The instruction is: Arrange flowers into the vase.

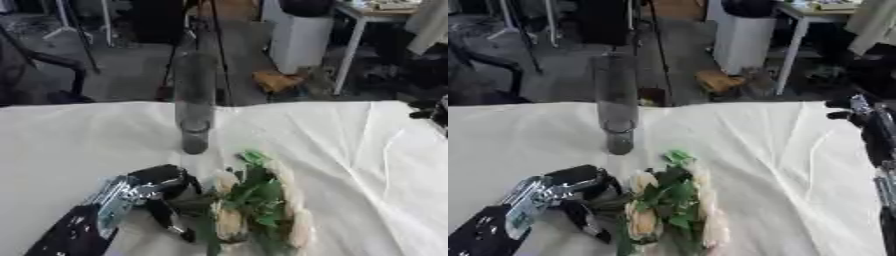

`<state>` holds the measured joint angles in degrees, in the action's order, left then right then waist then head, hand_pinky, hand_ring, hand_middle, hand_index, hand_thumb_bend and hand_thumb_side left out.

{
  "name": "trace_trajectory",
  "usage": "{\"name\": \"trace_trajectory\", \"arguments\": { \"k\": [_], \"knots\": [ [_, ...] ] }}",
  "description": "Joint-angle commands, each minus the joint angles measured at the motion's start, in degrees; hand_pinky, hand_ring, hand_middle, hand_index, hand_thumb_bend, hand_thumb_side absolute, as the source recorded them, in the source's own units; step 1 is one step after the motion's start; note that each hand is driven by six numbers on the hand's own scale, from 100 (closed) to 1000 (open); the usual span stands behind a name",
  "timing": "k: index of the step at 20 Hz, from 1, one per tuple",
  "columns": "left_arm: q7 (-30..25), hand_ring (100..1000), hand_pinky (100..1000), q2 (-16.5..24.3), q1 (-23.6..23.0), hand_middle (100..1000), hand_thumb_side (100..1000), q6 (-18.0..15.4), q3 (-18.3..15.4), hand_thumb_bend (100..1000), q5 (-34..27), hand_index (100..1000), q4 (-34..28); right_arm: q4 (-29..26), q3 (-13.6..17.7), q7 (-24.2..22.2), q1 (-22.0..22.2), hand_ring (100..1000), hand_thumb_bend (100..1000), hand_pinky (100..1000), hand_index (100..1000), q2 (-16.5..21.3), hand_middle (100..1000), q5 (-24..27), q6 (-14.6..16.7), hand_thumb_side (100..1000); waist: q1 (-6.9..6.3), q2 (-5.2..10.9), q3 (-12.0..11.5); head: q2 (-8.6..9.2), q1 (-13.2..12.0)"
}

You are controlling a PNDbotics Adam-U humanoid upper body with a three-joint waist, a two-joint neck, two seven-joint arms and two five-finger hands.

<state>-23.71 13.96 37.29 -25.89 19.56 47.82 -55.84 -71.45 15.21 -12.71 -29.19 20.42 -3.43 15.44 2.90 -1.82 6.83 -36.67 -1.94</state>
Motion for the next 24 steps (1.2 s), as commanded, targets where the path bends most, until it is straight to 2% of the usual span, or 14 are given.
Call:
{"name": "trace_trajectory", "arguments": {
  "k": [1, 2, 5, 7, 8, 12, 17, 19, 20, 21, 23, 24],
  "knots": [
    [1.52, 124, 180, -0.43, 0.03, 100, 532, -0.36, 0.96, 937, 2.76, 565, -0.26, -1.23, 0.44, -0.07, -0.64, 738, 100, 674, 711, 1.15, 711, 0.34, 0.03, 885, -0.02, 0.20, 0.21, 0.21, -0.06],
    [2.07, 100, 100, -0.42, 0.04, 100, 527, -0.42, 0.89, 903, 3.36, 492, -0.30, -1.26, 0.45, -0.05, -0.62, 738, 100, 674, 711, 1.15, 711, 0.33, 0.01, 885, -0.04, 0.20, 0.21, 0.20, -0.06],
    [3.68, 100, 100, -0.34, 0.12, 100, 534, -0.71, 0.62, 867, 5.02, 443, -0.44, -1.29, 0.48, -0.05, -0.52, 738, 100, 674, 711, 1.14, 710, 0.32, -0.05, 885, -0.07, 0.18, 0.23, 0.23, -0.05],
    [4.89, 100, 100, -0.40, 0.15, 100, 567, -0.78, 0.26, 792, 5.78, 409, -0.35, -1.30, 0.50, -0.04, -0.48, 738, 100, 674, 710, 1.14, 710, 0.32, -0.08, 885, -0.07, 0.15, 0.23, 0.24, -0.03],
    [5.66, 100, 100, -0.49, 0.14, 100, 594, -0.66, -0.01, 700, 5.84, 373, -0.14, -1.30, 0.51, -0.04, -0.47, 738, 100, 674, 708, 1.14, 710, 0.32, -0.09, 884, -0.05, 0.14, 0.22, 0.24, -0.01],
    [8.03, 100, 100, -0.94, 0.04, 100, 639, 0.31, -0.86, 628, 3.64, 341, 1.56, -1.25, 0.58, 0.01, -0.44, 738, 100, 674, 707, 1.19, 710, 0.29, -0.12, 884, -0.02, 0.08, 0.20, 0.18, 0.04],
    [8.21, 100, 100, -1.07, -0.09, 100, 727, 0.90, -1.31, 611, -0.33, 305, 2.11, -1.19, 0.64, 0.05, -0.41, 738, 100, 674, 705, 1.21, 709, 0.17, -0.12, 884, 0.04, 0.06, 0.10, 0.15, 0.10],
    [7.81, 100, 100, -0.83, -0.13, 100, 717, 1.04, -1.35, 645, -1.65, 295, 1.31, -1.19, 0.67, 0.07, -0.39, 738, 100, 674, 704, 1.22, 709, 0.15, -0.13, 884, 0.06, 0.07, 0.05, 0.14, 0.12],
    [7.51, 100, 100, -0.65, -0.12, 100, 677, 1.11, -1.35, 696, -2.06, 294, 0.77, -1.18, 0.68, 0.08, -0.39, 738, 100, 674, 704, 1.22, 709, 0.14, -0.13, 884, 0.06, 0.08, 0.04, 0.14, 0.14],
    [7.02, 100, 100, -0.40, -0.09, 100, 564, 1.17, -1.34, 819, -2.22, 298, 0.18, -1.18, 0.68, 0.10, -0.38, 738, 100, 674, 704, 1.22, 709, 0.12, -0.13, 884, 0.08, 0.09, 0.01, 0.13, 0.16],
    [6.23, 100, 100, 0.26, 0.06, 100, 414, 1.13, -1.43, 997, -1.70, 308, -1.40, -1.15, 0.71, 0.11, -0.36, 738, 100, 674, 703, 1.24, 709, 0.07, -0.14, 884, 0.11, 0.11, -0.05, 0.10, 0.21],
    [6.07, 100, 100, 0.58, 0.10, 100, 373, 1.08, -1.52, 1000, -1.17, 311, -2.25, -1.13, 0.71, 0.12, -0.35, 738, 100, 674, 702, 1.25, 709, 0.06, -0.14, 884, 0.12, 0.12, -0.08, 0.08, 0.22]
  ]
}}
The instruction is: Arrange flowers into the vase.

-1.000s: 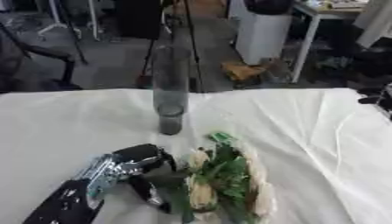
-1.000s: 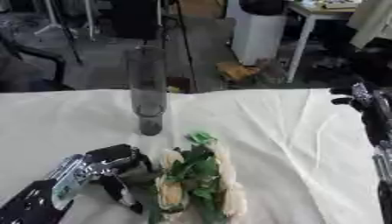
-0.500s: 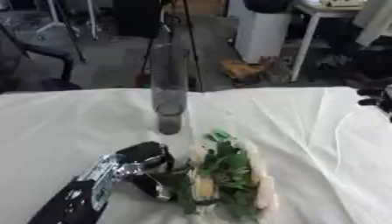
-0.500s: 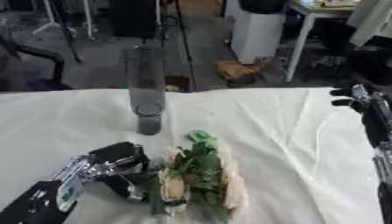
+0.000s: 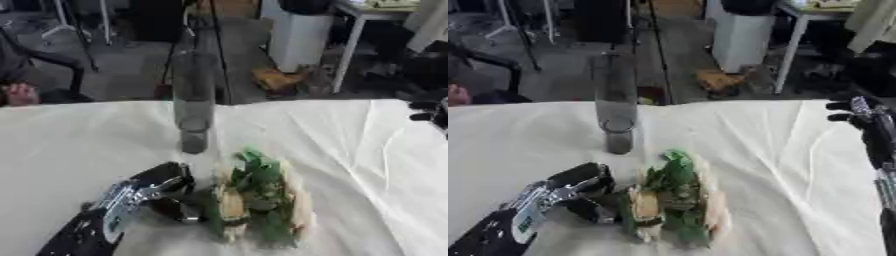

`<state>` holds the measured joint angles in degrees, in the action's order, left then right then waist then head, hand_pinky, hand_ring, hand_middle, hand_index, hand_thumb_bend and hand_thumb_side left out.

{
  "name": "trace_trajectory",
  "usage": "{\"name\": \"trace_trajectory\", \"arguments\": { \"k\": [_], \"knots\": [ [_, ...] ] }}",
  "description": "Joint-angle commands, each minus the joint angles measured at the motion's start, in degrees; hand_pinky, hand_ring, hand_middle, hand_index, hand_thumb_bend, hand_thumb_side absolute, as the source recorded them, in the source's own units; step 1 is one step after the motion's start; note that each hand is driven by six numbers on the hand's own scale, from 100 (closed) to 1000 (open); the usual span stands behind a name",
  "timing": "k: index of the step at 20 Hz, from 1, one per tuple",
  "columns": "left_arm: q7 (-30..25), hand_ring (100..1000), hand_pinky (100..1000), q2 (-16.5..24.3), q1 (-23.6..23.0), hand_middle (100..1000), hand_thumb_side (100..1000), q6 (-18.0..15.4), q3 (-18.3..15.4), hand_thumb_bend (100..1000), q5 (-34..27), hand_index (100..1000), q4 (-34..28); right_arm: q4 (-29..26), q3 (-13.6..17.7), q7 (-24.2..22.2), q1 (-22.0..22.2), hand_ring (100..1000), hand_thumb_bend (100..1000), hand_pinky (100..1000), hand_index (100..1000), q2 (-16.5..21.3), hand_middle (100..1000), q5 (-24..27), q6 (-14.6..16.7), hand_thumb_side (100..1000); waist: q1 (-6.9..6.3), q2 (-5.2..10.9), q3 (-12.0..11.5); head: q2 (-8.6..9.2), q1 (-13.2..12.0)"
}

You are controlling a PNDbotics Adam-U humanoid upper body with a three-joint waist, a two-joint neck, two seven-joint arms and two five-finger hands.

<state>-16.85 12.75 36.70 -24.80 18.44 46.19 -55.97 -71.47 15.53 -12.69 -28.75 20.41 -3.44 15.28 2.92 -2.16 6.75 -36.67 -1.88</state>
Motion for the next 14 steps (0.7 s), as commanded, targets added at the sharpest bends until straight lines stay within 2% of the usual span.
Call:
{"name": "trace_trajectory", "arguments": {
  "k": [1, 4, 6, 10, 11, 14],
  "knots": [
    [-0.83, 100, 100, 2.19, 0.80, 100, 339, -0.20, -0.44, 1000, 1.28, 312, -3.08, -1.09, 0.40, 0.11, -0.78, 738, 100, 674, 703, 1.28, 709, 0.06, 0.03, 884, 0.11, 0.47, -0.04, 0.05, 0.17],
    [-0.05, 100, 100, 2.69, 0.78, 100, 330, -0.27, -0.92, 1000, 2.66, 314, -4.66, -1.07, 0.41, 0.12, -0.76, 737, 100, 674, 702, 1.28, 707, 0.05, 0.03, 884, 0.13, 0.46, -0.13, 0.04, 0.22],
    [1.04, 100, 100, 2.69, 0.74, 100, 365, 0.15, -1.40, 1000, 1.92, 343, -4.88, -1.06, 0.47, 0.20, -0.75, 737, 100, 674, 703, 1.28, 706, 0.06, 0.02, 882, 0.17, 0.45, -0.18, 0.01, 0.25],
    [2.75, 100, 100, 2.78, 0.75, 100, 361, 0.81, -1.70, 1000, -0.59, 374, -5.29, -0.97, 0.48, 0.22, -0.75, 737, 100, 674, 703, 1.33, 707, 0.03, 0.03, 883, 0.21, 0.45, -0.23, -0.03, 0.24],
    [3.52, 100, 100, 2.73, 0.85, 100, 401, 0.97, -1.99, 937, -1.43, 400, -5.62, -0.97, 0.49, 0.23, -0.75, 737, 100, 674, 704, 1.31, 706, 0.03, 0.05, 884, 0.24, 0.46, -0.26, -0.05, 0.28],
    [5.79, 100, 100, 2.80, 0.94, 100, 436, 1.56, -2.26, 874, -3.67, 361, -6.13, -0.99, 0.52, 0.26, -0.74, 737, 100, 674, 704, 1.26, 706, 0.01, 0.05, 884, 0.27, 0.46, -0.27, -0.06, 0.28]
  ]
}}
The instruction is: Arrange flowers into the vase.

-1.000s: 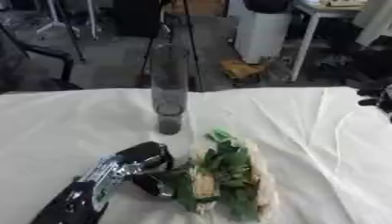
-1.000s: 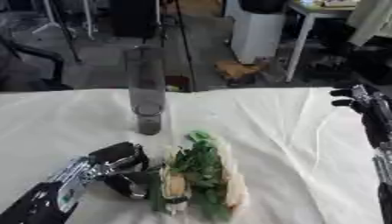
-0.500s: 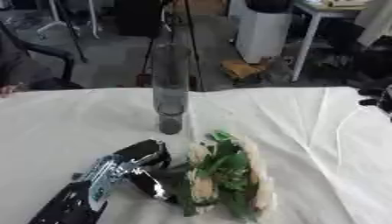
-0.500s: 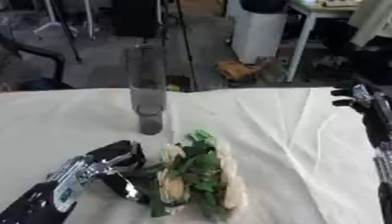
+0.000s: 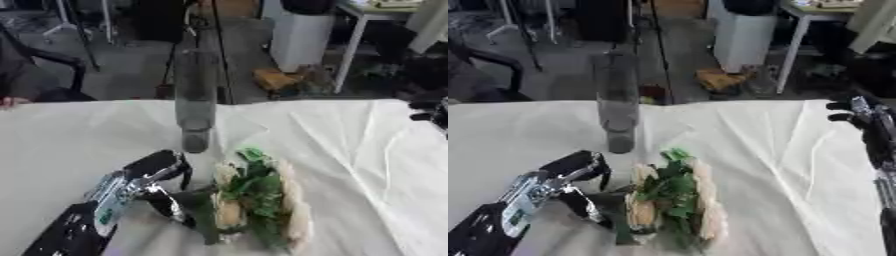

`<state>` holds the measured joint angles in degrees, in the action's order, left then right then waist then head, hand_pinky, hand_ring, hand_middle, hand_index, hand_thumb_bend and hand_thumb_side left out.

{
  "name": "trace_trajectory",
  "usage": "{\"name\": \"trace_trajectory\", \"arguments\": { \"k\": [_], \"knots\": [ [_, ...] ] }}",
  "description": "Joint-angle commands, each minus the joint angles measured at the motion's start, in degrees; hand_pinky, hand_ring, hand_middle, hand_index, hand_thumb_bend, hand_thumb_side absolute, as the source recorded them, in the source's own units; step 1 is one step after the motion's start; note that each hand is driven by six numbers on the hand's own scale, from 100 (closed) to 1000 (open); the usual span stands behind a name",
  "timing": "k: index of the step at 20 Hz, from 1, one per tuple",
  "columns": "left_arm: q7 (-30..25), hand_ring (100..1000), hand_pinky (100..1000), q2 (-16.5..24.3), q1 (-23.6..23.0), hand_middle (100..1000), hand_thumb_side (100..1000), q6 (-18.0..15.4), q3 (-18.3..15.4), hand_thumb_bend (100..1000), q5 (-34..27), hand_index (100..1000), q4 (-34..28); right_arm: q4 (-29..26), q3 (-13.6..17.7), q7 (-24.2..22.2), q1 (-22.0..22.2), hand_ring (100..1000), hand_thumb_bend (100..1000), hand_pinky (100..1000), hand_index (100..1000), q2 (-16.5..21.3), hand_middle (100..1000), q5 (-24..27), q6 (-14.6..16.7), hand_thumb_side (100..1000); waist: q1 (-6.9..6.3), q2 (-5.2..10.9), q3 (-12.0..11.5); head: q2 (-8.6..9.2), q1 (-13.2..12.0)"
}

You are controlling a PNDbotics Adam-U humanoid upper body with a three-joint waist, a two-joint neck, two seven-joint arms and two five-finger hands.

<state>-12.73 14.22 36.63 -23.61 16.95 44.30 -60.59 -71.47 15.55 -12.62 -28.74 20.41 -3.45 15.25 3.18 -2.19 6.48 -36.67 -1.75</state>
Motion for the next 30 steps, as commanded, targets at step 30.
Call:
{"name": "trace_trajectory", "arguments": {
  "k": [30],
  "knots": [
    [3.01, 374, 378, 1.18, 0.15, 202, 569, -2.58, 0.61, 954, 13.01, 654, -3.68, -1.14, 0.57, 0.11, -0.69, 738, 100, 674, 706, 1.03, 706, -0.19, -0.09, 886, -0.05, 0.51, 0.08, -0.02, 0.21]
  ]
}}
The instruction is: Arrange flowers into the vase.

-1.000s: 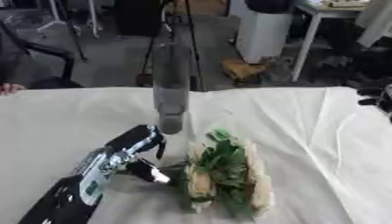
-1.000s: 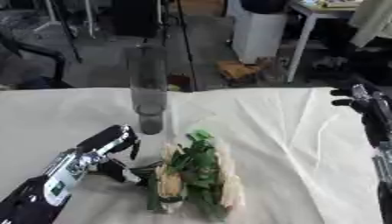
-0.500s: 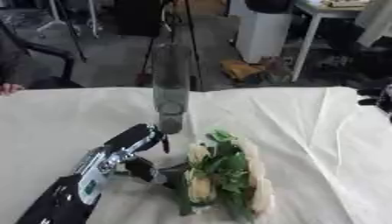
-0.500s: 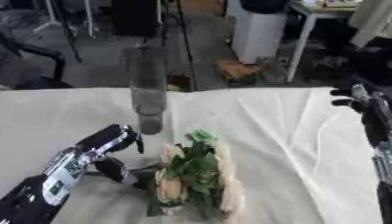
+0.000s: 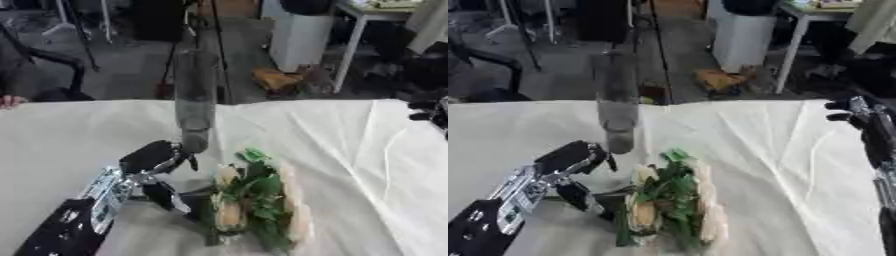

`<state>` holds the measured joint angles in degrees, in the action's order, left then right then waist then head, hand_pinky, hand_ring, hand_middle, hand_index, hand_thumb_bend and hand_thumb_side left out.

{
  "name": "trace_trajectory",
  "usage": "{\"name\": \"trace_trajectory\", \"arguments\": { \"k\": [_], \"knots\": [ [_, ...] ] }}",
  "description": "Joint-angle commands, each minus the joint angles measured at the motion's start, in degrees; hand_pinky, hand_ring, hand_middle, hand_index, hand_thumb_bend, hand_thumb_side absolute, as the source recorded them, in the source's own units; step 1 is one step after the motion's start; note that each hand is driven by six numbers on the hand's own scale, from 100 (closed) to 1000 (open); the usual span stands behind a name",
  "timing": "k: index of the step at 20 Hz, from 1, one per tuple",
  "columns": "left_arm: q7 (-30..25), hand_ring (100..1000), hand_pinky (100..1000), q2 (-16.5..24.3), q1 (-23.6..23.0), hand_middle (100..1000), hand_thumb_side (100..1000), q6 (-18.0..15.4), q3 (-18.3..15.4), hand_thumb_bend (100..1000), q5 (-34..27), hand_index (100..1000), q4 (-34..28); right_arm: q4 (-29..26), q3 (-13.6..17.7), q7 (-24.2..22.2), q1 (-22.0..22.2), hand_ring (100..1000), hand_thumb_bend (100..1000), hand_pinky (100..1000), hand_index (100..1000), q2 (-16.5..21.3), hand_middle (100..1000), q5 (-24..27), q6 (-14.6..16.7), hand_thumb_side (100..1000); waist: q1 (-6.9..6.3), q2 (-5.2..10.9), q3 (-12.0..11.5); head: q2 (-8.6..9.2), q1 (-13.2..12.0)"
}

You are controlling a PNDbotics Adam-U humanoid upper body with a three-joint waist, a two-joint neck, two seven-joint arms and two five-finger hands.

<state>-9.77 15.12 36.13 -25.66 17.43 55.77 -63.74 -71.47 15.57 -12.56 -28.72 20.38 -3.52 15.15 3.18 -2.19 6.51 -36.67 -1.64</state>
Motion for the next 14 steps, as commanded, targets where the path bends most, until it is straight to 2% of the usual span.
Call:
{"name": "trace_trajectory", "arguments": {
  "k": [1, 9, 12, 13, 14],
  "knots": [
    [-0.01, 378, 384, 0.23, 0.56, 207, 534, -0.75, 0.27, 898, 2.01, 655, -0.45, -1.14, 0.57, 0.06, -0.71, 737, 100, 674, 706, 1.06, 706, -0.13, 0.02, 886, -0.04, 0.51, 0.06, -0.01, 0.11],
    [0.46, 385, 401, -0.42, 0.06, 214, 384, -0.49, 0.43, 700, 3.28, 656, -0.07, -1.19, 0.63, 0.03, -0.65, 738, 100, 674, 706, 0.99, 706, -0.09, 0.01, 886, -0.04, 0.46, 0.01, 0.01, 0.18],
    [0.89, 360, 388, -0.79, 0.00, 193, 329, -0.09, 0.43, 621, 3.11, 651, 0.49, -1.13, 0.63, 0.01, -0.63, 738, 100, 674, 706, 1.04, 706, -0.08, 0.00, 886, -0.03, 0.43, 0.00, -0.02, 0.18],
    [0.98, 360, 388, -0.88, 0.00, 193, 329, 0.01, 0.46, 621, 3.00, 651, 0.65, -1.12, 0.64, 0.01, -0.65, 738, 100, 674, 706, 1.05, 706, -0.07, 0.01, 886, -0.03, 0.42, 0.01, -0.03, 0.18],
    [1.00, 325, 374, -0.99, 0.00, 169, 300, 0.10, 0.48, 583, 2.91, 645, 0.81, -1.11, 0.63, 0.01, -0.66, 738, 100, 674, 706, 1.04, 705, -0.07, 0.01, 886, -0.03, 0.41, 0.01, -0.04, 0.18]
  ]
}}
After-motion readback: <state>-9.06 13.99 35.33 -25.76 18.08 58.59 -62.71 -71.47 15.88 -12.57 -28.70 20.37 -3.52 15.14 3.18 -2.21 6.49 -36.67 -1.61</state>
